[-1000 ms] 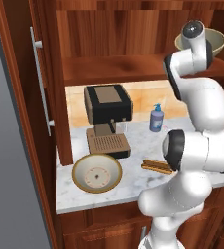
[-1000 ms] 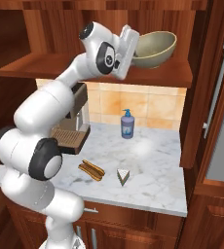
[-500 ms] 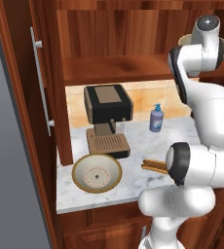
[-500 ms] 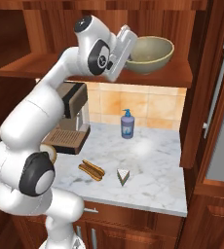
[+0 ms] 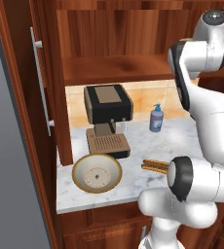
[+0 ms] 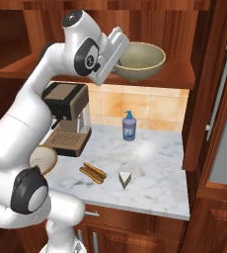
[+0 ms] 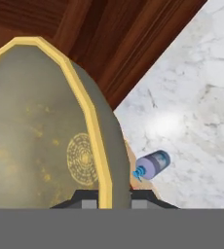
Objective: Pick both bowls and place them on the counter. Then place the hotdog bun in one bowl and place the cake in the other bowl.
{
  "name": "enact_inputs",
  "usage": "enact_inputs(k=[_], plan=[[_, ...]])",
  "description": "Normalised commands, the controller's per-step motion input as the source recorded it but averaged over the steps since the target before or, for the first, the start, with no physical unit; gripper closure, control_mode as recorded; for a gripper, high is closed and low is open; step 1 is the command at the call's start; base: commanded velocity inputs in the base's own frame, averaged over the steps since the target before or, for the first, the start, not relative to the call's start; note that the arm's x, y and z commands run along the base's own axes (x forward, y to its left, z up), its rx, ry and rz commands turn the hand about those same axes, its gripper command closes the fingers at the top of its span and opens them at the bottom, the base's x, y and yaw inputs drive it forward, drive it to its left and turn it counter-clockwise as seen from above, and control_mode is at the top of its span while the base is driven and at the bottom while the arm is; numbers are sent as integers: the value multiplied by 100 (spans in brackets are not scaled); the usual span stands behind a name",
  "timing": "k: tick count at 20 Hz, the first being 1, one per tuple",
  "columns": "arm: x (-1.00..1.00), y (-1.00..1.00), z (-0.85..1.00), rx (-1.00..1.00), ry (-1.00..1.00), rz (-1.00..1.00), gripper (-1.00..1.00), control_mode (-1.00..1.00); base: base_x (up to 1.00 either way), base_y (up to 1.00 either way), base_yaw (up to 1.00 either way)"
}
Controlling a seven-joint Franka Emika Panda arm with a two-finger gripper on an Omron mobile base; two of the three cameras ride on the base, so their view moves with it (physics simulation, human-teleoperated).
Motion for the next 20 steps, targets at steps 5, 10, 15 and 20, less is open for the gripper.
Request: enact_inputs(k=[5,10,15,20], plan=[[-58,20,0,4,0,3,100,-100,0,0,0],[-70,6,0,0,0,8,100,-100,0,0,0],[-65,9,0,0,1,11,100,-100,0,0,0],[-62,9,0,0,3,11,100,-100,0,0,0]])
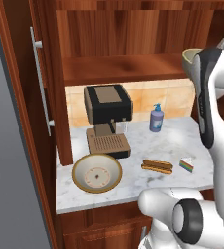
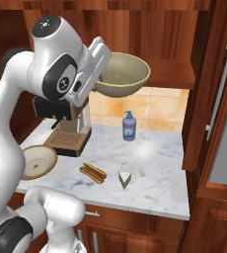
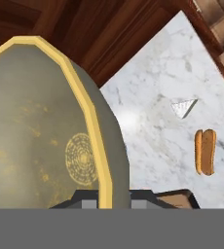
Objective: Pick both bowls and place them on the counter. Then place the hotdog bun in one bowl and place the cake in the other bowl.
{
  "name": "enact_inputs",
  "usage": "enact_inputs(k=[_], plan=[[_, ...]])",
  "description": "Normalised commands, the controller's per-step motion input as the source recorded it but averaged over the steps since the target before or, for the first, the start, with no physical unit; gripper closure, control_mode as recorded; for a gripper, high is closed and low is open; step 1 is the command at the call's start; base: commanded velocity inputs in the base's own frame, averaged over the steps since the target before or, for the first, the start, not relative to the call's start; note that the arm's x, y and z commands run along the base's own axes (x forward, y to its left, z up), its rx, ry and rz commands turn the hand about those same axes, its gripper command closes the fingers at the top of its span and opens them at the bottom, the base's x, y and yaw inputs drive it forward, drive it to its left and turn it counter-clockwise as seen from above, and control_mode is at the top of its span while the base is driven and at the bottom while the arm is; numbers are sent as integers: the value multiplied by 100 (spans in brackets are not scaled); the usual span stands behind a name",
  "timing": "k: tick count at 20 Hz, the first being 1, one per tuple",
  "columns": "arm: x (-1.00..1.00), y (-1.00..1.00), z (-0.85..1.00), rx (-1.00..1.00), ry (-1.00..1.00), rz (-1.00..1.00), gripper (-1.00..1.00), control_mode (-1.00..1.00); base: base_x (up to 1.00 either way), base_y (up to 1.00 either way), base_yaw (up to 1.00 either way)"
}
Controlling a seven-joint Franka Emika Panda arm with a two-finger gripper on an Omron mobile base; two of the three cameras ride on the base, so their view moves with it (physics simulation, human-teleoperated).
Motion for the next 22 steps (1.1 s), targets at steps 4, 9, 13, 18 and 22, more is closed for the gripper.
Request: enact_inputs(k=[4,9,13,18,22], plan=[[-47,1,-14,0,5,9,100,-100,0,0,0],[-34,0,-22,0,5,6,100,-100,0,0,0],[-9,0,-33,0,5,9,100,-100,0,0,0],[10,0,-32,1,1,17,100,-100,0,0,0],[-2,-2,-36,-1,5,7,100,-100,0,0,0]])
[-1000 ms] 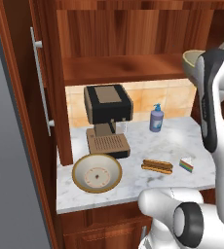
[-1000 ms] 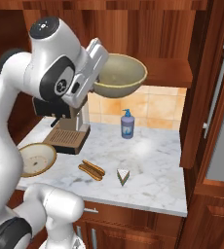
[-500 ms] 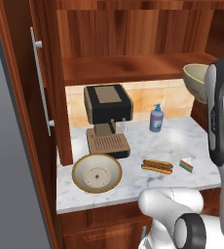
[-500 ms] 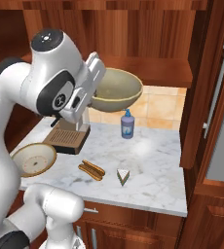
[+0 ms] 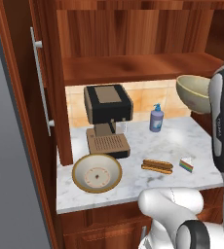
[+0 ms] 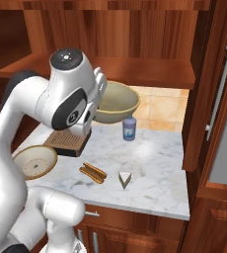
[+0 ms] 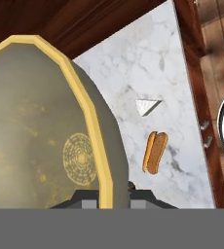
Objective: Pick both bowls and place them on the counter. Then place the hotdog bun in one bowl and place the cake in the other bowl.
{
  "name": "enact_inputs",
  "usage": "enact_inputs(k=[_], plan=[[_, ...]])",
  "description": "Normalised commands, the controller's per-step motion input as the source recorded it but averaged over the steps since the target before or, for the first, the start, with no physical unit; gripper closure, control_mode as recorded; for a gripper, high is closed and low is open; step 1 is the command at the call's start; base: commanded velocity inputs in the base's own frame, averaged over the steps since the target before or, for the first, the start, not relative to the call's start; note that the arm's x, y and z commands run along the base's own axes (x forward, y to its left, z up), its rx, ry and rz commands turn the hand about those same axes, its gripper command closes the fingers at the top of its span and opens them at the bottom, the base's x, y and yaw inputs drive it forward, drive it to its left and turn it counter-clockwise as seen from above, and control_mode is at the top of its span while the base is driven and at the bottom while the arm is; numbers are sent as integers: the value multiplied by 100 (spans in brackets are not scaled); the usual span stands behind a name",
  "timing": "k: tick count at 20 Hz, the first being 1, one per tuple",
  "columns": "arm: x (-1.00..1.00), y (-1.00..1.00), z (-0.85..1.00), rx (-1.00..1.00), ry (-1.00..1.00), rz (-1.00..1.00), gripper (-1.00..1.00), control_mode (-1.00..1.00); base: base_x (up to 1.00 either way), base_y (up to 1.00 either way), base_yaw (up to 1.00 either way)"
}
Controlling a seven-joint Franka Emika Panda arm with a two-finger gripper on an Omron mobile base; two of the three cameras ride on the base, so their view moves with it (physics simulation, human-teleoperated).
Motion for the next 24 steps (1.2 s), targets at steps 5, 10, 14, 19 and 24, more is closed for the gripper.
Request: enact_inputs(k=[5,10,14,19,24], plan=[[2,-2,-49,-1,11,0,100,-100,0,0,0],[12,-15,-32,-1,0,0,100,-100,0,0,0],[15,-19,-29,-1,-2,2,100,-100,0,0,0],[22,-13,-29,-3,-5,7,100,-100,0,0,0],[8,-13,-29,-4,-10,14,100,-100,0,0,0]])
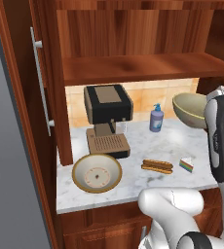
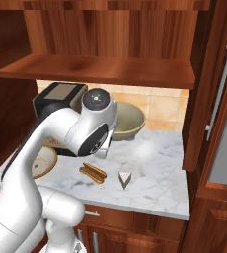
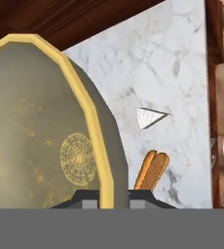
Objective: Pick both bowls and place them on the counter. Then place the hotdog bun in one bowl and place the cake in the other bowl.
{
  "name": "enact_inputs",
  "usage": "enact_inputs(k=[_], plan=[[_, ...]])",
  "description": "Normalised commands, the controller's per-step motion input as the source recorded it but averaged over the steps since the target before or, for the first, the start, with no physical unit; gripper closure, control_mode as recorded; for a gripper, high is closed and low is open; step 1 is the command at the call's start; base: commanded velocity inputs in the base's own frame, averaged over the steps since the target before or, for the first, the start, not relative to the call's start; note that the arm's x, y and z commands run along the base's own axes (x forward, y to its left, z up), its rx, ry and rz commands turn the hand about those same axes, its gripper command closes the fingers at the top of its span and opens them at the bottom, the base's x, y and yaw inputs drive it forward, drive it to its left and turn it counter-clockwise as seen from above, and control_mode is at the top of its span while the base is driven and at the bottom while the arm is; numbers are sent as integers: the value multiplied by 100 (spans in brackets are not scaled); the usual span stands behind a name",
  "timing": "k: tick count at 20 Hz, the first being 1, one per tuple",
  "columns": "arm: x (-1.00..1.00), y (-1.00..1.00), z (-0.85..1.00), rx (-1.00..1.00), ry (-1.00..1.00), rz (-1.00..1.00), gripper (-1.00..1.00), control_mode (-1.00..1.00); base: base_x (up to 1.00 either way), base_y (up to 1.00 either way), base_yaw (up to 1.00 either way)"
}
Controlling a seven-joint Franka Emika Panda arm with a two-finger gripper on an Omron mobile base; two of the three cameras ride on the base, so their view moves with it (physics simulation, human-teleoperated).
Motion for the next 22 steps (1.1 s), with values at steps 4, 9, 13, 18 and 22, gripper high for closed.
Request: enact_inputs(k=[4,9,13,18,22], plan=[[15,-17,-37,-9,0,6,100,-100,0,0,0],[21,-10,-38,-7,1,8,100,-100,0,0,0],[27,0,-44,0,0,19,100,-100,0,0,0],[42,0,-24,-2,0,24,100,-100,0,0,0],[43,1,-22,-5,9,17,100,-100,0,0,0]])
